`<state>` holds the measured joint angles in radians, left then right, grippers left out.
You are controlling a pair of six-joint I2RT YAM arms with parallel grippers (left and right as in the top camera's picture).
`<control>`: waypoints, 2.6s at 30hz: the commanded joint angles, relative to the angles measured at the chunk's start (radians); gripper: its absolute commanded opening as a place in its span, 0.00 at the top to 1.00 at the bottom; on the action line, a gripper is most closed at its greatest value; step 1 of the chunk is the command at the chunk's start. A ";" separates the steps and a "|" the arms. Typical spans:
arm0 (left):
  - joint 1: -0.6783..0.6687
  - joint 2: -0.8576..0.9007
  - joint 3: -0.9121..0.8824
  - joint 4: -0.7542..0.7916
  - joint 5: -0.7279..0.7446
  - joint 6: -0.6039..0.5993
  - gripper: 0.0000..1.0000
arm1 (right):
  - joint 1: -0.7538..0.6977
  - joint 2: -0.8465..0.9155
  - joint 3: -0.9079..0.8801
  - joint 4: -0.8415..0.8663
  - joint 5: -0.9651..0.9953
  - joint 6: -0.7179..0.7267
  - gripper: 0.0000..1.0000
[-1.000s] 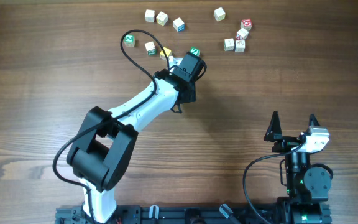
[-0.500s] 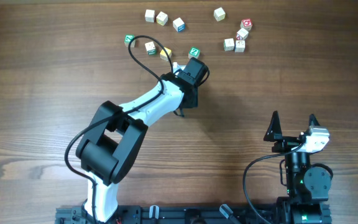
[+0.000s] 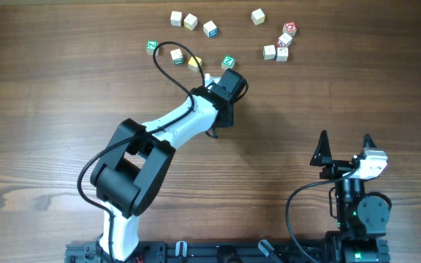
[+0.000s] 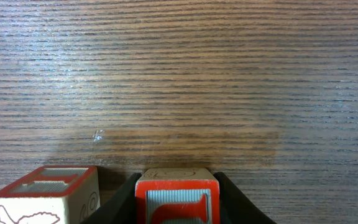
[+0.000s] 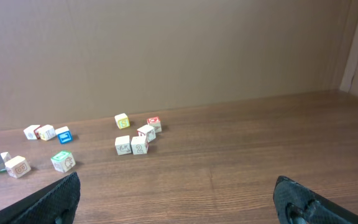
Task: Form a horizontal line
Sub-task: 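Lower the U block beside the bird block, right of it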
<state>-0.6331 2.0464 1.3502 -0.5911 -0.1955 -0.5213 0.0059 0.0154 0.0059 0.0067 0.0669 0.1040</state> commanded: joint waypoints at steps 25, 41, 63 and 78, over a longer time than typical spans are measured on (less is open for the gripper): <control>-0.002 0.032 -0.011 -0.010 -0.068 -0.009 0.65 | 0.006 -0.005 -0.001 0.003 -0.016 0.004 0.00; -0.002 0.032 -0.011 -0.014 -0.074 -0.009 0.64 | 0.006 -0.005 -0.001 0.003 -0.016 0.004 0.00; -0.002 0.032 -0.011 -0.014 -0.087 -0.006 0.59 | 0.006 -0.005 -0.001 0.004 -0.016 0.003 0.00; -0.002 0.032 -0.011 0.016 -0.086 -0.006 0.57 | 0.006 -0.005 -0.001 0.004 -0.016 0.003 0.00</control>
<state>-0.6357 2.0563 1.3499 -0.5854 -0.2649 -0.5213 0.0059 0.0154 0.0059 0.0067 0.0669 0.1040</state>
